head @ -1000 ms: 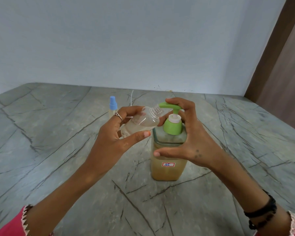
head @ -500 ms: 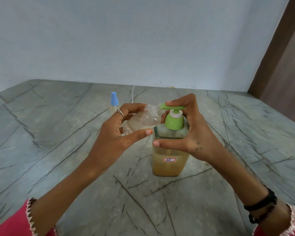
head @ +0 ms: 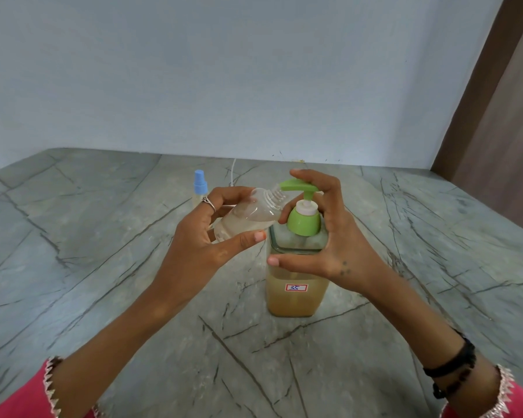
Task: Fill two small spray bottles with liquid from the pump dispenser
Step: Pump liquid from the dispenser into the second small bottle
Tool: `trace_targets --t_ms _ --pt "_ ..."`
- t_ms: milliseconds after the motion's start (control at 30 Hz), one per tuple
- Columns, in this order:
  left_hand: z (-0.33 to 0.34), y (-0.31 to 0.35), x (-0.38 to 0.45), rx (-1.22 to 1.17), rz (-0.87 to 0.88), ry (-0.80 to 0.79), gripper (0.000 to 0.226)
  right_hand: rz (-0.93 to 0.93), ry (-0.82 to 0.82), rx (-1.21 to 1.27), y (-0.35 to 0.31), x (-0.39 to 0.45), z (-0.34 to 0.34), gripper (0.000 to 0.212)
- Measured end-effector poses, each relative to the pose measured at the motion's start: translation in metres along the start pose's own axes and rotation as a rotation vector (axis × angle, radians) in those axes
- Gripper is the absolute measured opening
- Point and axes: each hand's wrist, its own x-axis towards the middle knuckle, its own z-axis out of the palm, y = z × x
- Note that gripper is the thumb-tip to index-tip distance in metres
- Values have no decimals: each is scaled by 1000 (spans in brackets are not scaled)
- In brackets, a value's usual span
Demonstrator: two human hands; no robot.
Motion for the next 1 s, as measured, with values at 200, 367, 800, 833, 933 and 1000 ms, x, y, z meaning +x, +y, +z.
trace_targets --t_ms 200,367,800,833,933,1000 --pt "0 1 0 4 -1 0 48 17 -3 12 0 1 0 82" --pt "1 0 -1 0 -2 1 48 7 -7 -8 -3 2 -2 77" --pt "-1 -1 0 0 -6 -14 47 -11 38 -13 -1 0 2 75" --pt "-1 -1 0 -5 -5 -14 47 -14 37 -14 0 -1 2 77" --pt "0 1 0 -16 -2 -11 47 -21 26 -18 0 -1 1 88" --pt "0 1 0 -20 -2 -11 46 -20 14 -21 0 -3 0 95"
